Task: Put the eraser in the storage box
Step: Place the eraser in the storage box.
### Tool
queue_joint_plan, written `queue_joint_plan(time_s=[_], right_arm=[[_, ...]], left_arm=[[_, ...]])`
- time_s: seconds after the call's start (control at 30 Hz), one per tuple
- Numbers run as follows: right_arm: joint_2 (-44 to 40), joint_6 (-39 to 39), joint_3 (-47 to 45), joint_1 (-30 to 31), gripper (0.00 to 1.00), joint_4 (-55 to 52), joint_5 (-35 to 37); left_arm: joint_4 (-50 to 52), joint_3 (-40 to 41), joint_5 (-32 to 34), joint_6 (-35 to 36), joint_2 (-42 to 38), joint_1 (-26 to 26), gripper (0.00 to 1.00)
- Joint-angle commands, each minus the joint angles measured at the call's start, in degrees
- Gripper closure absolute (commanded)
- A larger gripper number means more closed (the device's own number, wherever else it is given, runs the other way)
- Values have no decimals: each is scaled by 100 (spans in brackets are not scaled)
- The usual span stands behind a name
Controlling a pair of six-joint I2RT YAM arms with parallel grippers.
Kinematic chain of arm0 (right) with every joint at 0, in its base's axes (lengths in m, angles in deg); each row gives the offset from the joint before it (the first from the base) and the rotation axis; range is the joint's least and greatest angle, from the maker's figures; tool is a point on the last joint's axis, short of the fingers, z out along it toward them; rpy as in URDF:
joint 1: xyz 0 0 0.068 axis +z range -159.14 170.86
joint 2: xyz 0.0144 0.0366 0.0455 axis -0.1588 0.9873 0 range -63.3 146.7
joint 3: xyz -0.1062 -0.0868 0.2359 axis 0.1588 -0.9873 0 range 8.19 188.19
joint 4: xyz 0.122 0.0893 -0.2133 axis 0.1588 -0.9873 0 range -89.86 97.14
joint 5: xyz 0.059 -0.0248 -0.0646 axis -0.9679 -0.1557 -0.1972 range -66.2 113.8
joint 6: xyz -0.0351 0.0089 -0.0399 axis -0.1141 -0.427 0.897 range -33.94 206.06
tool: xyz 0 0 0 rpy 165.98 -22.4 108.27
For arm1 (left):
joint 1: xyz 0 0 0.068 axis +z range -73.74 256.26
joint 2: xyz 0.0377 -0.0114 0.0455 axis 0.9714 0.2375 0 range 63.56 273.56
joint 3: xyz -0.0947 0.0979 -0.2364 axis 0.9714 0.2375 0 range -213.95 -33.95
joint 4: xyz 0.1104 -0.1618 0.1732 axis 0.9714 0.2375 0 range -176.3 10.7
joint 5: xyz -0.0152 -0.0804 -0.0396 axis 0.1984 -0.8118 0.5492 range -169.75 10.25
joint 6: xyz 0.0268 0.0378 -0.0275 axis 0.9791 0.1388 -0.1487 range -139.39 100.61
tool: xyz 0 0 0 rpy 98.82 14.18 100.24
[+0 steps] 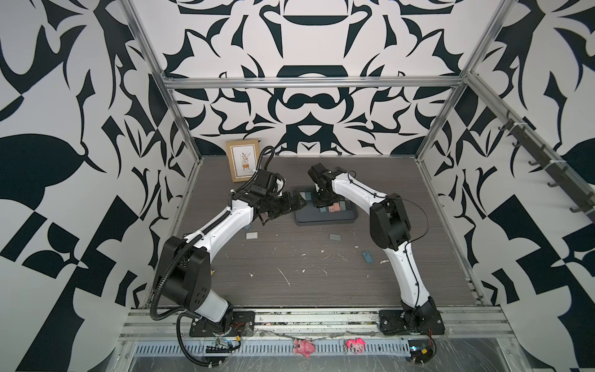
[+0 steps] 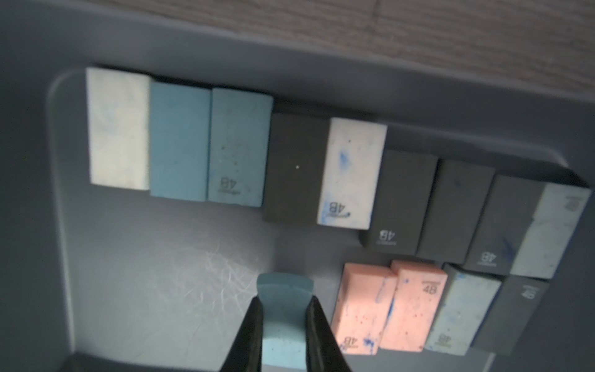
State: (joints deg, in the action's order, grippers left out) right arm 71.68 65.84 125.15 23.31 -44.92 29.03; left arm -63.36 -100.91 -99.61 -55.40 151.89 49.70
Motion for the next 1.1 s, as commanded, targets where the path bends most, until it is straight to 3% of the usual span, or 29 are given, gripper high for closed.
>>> queue_joint_plan(time_s=[0.0, 0.4, 0.7, 0.9, 1.07], right_arm=[[-96, 98, 257, -19, 85, -213, 264], [-57, 83, 373, -27, 69, -241, 311], [-152, 119, 521, -19, 62, -375, 327], [-631, 124, 224, -2, 56, -226, 313], [-1375, 124, -430, 72, 36, 205, 161]], left_arm=[[-47, 73, -106, 50, -27, 20, 1], [30, 52, -115, 106, -15, 20, 1], [567, -81, 99, 352, -149, 158, 1], [1413, -68, 845, 639, -514, 433, 1], [1977, 279, 1211, 772, -720, 1054, 1]])
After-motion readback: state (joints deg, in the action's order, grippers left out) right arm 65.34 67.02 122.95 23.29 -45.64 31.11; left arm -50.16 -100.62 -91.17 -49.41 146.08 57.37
